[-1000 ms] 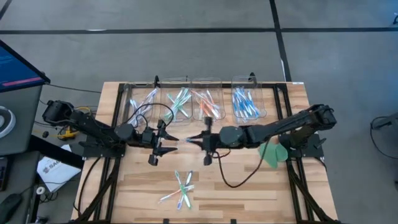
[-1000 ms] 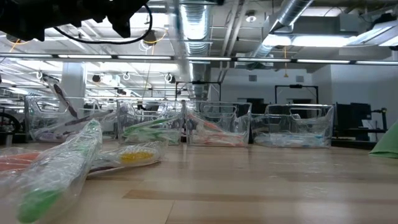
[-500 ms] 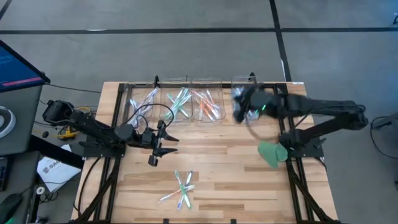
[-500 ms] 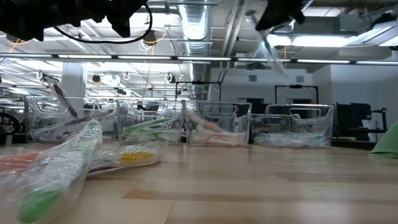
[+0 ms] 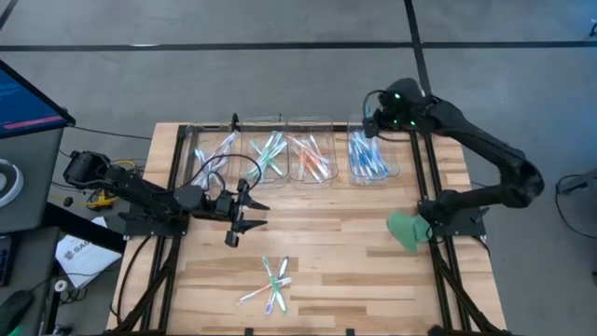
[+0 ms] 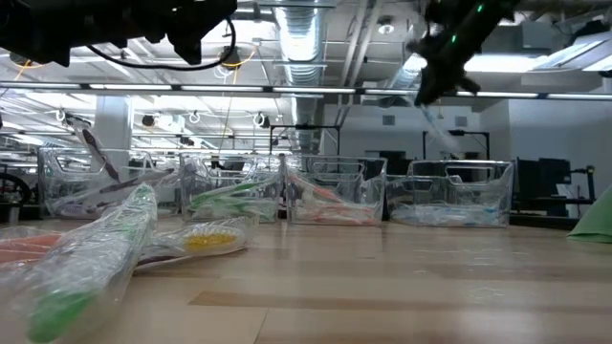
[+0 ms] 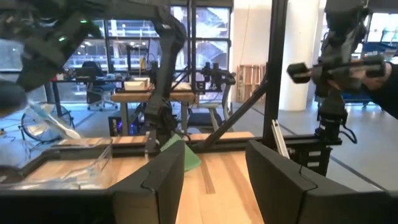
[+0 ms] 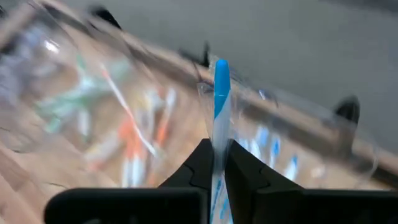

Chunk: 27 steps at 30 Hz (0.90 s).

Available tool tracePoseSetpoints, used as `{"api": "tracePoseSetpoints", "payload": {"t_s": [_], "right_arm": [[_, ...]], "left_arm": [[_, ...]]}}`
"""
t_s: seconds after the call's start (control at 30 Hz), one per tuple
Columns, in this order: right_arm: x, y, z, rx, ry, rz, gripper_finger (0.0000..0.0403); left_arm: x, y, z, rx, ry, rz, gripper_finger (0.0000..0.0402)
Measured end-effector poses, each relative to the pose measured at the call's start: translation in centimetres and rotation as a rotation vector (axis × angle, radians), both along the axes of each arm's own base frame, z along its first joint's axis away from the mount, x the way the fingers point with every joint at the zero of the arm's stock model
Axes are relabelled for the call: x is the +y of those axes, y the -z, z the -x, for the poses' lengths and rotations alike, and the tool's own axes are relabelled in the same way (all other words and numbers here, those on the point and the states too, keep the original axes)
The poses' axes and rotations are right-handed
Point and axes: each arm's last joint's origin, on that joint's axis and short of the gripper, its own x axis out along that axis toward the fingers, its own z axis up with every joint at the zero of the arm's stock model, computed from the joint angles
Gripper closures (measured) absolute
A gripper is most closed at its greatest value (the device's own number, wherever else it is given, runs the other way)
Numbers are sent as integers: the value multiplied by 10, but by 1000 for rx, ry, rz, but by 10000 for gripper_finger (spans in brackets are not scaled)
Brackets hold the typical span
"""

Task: Pick & Place Toothbrushes
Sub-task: Put the blue toothbrush into the right transparent bin, then put the green toothbrush into the middle left transparent bin

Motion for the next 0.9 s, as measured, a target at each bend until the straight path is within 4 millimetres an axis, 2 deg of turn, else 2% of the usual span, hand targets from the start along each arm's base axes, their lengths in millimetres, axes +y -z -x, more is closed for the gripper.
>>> {"api": "tracePoseSetpoints", "payload": {"t_s": [0.13, 0.3, 0.53, 0.63, 0.73, 0.9], "right_arm": [[-20, 30, -7, 116, 8, -131, 384], [-39, 64, -24, 202, 2, -207, 379], [-53, 101, -37, 296, 4, -299, 325], [-55, 107, -39, 310, 4, -314, 287], [-56, 105, -39, 306, 4, -307, 248], [-54, 83, -42, 264, 0, -246, 226]], "left_arm": [[0, 2, 0, 18, 0, -4, 238], [0, 2, 0, 21, 0, -5, 238], [0, 5, -1, 48, 0, -11, 238], [0, 6, -1, 61, 0, -14, 238], [0, 6, 0, 56, -4, -47, 238], [-5, -5, 7, -17, 3, -210, 238]]}}
